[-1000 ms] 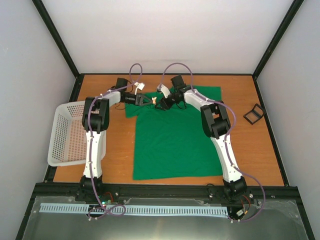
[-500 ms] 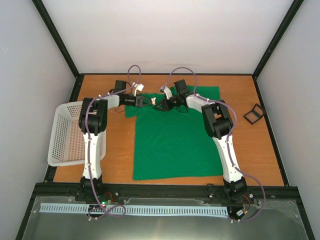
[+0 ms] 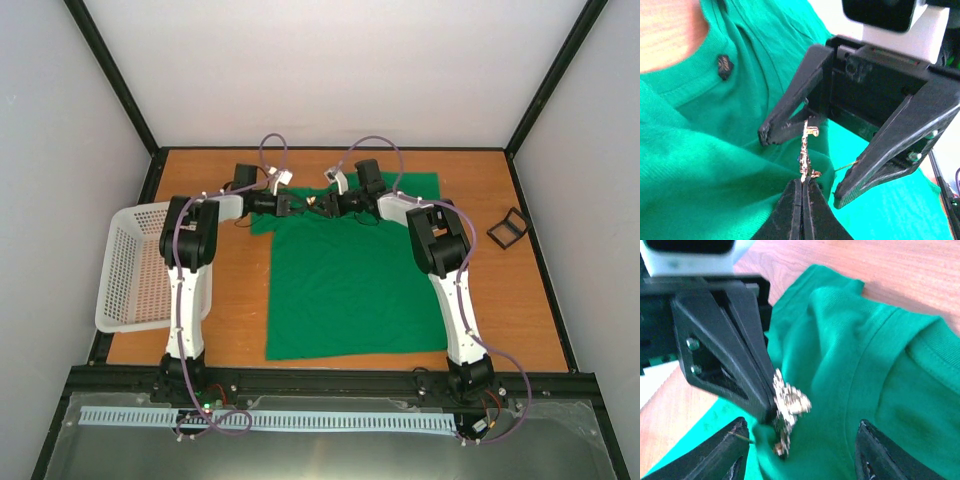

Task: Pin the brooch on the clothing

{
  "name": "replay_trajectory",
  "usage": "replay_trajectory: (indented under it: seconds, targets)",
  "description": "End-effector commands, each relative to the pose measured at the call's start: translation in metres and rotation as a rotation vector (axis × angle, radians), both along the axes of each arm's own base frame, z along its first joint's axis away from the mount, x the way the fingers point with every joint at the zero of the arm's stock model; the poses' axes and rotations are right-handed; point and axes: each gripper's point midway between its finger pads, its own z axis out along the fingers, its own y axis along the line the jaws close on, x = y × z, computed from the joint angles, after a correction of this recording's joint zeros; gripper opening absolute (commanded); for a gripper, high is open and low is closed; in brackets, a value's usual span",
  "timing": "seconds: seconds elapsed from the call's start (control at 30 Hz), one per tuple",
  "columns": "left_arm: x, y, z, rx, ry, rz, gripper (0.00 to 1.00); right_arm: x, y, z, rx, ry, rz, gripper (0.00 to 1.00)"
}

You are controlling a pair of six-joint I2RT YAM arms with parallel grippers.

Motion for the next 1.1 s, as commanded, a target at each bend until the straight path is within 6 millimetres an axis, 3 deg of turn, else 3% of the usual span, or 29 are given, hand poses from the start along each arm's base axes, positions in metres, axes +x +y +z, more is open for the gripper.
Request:
replay_trajectory:
  seconds: [0.0,0.3,0.5,0.6,0.7,0.83,0.93,1.07]
  targets:
    - [-0.008,-0.012,0.019,-0.032,-0.036,-0.037,0.01,0.007,0.007,0.041,0.070,-0.052,0.012,0.56]
    - [-0.014,-0.014,0.030,-0.058,-0.082,-0.064,0.01,0.000,0.002,0.041,0.092,-0.021,0.064,0.55]
    - [-0.016,-0.012,0.017,-0.043,-0.042,-0.064,0.01,0.011,-0.013,0.089,0.148,-0.026,0.036,0.66]
    - [-0.016,-0.012,0.018,-0.044,-0.044,-0.065,0.01,0.016,-0.030,0.102,0.175,-0.017,-0.006,0.80]
    - [-0.014,-0.012,0.022,-0.049,-0.055,-0.068,0.01,0.001,-0.039,0.093,0.161,-0.038,0.037,0.81]
    - [-0.012,-0.012,0.024,-0.049,-0.060,-0.073,0.01,-0.031,-0.041,0.072,0.157,-0.071,0.122,0.72]
    - [-0.012,-0.012,0.024,-0.053,-0.055,-0.073,0.01,-0.039,-0.039,0.062,0.166,-0.065,0.134,0.55]
    - [-0.013,-0.012,0.023,-0.056,-0.048,-0.075,0.01,-0.042,-0.029,0.051,0.151,-0.060,0.143,0.54]
